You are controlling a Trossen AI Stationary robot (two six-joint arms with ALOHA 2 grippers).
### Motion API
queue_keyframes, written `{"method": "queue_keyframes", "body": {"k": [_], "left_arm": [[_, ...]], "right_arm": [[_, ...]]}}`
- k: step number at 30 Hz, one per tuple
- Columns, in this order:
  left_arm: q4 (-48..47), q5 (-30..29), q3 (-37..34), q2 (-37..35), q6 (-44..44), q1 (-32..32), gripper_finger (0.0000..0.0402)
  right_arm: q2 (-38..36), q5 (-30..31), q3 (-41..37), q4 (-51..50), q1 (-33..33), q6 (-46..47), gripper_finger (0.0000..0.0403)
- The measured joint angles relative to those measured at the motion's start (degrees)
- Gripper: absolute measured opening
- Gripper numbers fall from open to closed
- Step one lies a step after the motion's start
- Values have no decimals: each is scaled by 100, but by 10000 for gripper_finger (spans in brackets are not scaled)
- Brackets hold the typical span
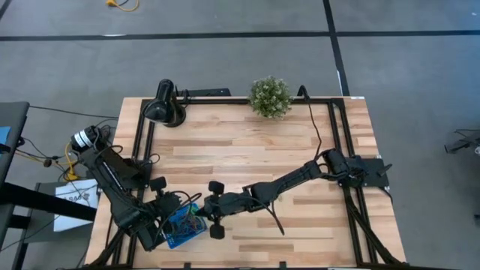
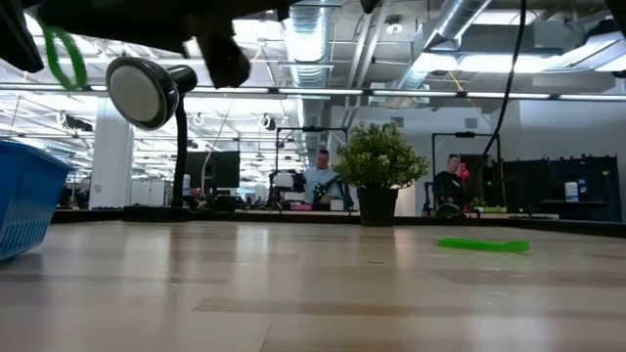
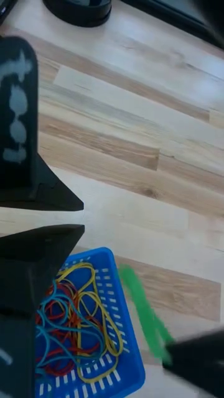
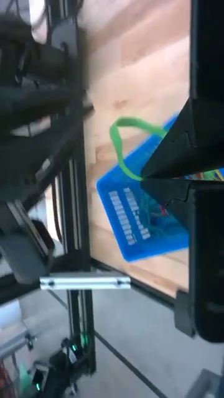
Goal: Pick and place rubber bands into bin
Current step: Put the bottom green rubber band into the blue basket, then put the green rubber band into the blue basket
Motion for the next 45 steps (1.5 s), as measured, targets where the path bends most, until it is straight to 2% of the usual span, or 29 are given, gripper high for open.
{"method": "queue_keyframes", "body": {"k": [6, 12, 20, 27, 32, 36, 40, 45], "left_arm": [[-3, -121, 0, -2, -23, 0, 35], [-4, -109, 0, -2, -26, 0, 35], [-2, -105, 0, -2, -28, 0, 35], [26, -103, 0, -2, -28, 0, 35], [42, -101, 0, -2, -39, 0, 35], [44, -117, 0, -2, -102, 0, 35], [43, -223, 0, -2, -284, 0, 35], [42, -319, 0, -2, -286, 0, 35]], "right_arm": [[690, -388, 176, 516, 96, 11, 4], [1133, -360, 794, 228, 97, -4, 4], [1309, -176, 1417, -1104, 82, -252, 63], [1309, -173, 1815, -1381, 80, -271, 94], [1258, -562, 2474, -2900, 102, -450, 95], [1248, -596, 3231, -4766, 174, 1, 95], [1226, -581, 3856, -6005, 328, 106, 95], [730, -172, 3727, -7640, 449, 793, 95]]}}
